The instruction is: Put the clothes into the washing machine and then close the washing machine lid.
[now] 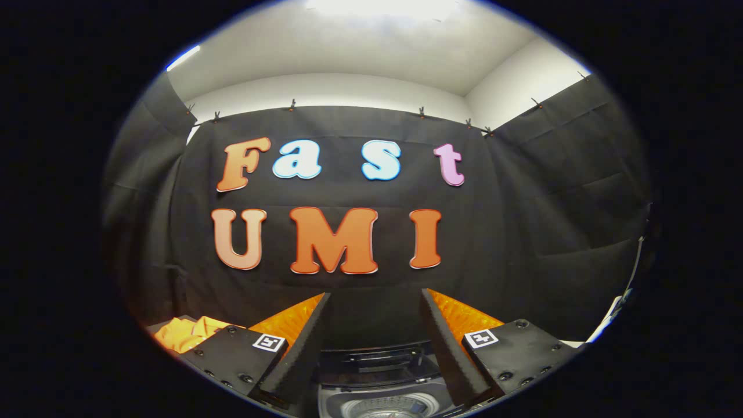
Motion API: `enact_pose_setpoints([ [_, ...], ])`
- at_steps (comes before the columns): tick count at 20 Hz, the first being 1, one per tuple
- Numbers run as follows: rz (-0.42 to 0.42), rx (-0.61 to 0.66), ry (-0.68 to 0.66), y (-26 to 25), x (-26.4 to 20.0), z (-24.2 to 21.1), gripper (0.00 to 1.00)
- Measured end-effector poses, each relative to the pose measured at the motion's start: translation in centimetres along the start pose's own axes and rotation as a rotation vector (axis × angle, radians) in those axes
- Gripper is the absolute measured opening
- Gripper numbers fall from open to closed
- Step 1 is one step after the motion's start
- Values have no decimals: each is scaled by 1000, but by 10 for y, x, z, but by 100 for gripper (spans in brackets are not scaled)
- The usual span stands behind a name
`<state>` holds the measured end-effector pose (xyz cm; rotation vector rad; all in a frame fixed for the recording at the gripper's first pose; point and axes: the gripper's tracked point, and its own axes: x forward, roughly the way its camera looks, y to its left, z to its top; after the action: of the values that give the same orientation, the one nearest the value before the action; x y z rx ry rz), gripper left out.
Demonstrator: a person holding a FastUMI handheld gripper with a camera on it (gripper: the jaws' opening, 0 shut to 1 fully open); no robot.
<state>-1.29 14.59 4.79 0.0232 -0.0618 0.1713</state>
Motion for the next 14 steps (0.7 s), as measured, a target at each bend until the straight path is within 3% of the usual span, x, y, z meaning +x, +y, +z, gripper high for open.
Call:
enact_pose_setpoints([
  [8, 229, 24, 20, 157, 16, -14, 97],
  [14, 374, 61, 162, 269, 14, -83, 97],
])
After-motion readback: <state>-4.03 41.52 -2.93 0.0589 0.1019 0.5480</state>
